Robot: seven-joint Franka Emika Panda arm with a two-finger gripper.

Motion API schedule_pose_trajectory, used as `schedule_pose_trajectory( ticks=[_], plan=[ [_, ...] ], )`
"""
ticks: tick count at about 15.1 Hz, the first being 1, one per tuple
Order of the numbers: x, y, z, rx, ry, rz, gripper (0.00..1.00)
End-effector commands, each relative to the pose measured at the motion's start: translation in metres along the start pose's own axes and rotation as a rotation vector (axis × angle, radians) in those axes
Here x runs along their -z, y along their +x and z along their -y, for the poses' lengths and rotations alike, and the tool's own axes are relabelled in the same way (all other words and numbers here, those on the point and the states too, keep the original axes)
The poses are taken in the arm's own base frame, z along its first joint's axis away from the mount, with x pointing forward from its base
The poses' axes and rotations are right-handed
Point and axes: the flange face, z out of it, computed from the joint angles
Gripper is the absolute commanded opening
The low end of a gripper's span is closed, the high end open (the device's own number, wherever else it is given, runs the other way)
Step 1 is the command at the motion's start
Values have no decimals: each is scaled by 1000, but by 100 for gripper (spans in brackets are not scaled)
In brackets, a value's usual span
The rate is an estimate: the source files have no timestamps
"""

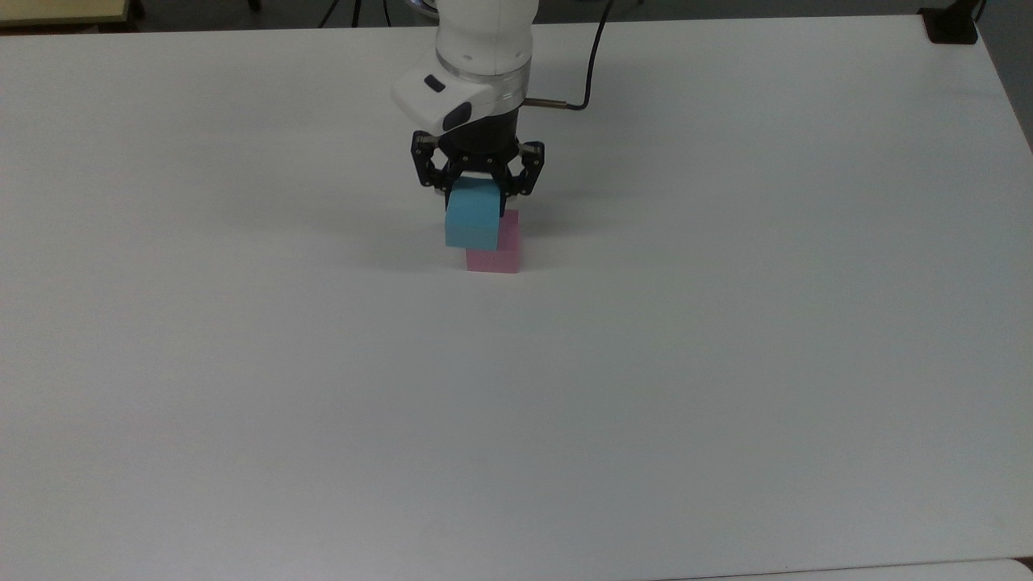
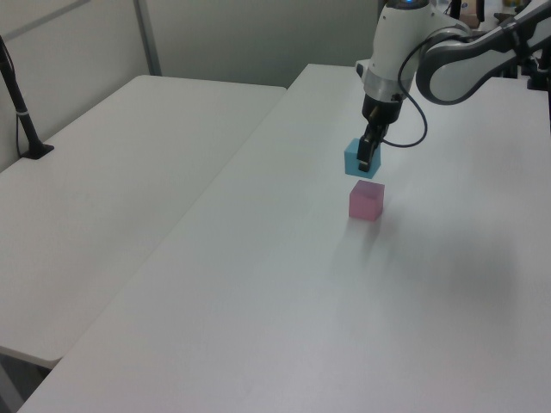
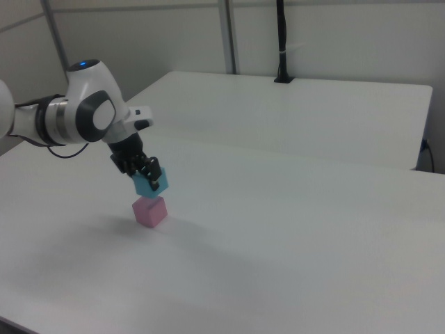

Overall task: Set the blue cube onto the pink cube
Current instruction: 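Lift the light-blue cube and carry it above the pink cube, then lower the light-blue cube onto the pink cube and open the gripper, then raise the open gripper away from the stacked cubes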

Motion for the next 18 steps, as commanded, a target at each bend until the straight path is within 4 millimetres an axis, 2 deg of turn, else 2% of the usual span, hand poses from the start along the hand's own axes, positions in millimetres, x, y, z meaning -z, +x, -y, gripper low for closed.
schedule_pose_trajectory(
  ticks=[1, 5, 8, 12, 14, 18],
  plan=[
    [-6, -21, 29, 30, -10, 47, 74],
    [-12, -14, 28, 25, -3, 41, 77],
    [-9, -12, 25, 18, -4, 35, 100],
    [25, 4, 10, -20, -14, 35, 100],
    [52, 12, 1, -44, -34, 92, 100],
    [97, 31, -43, -141, 17, 115, 100]
  ],
)
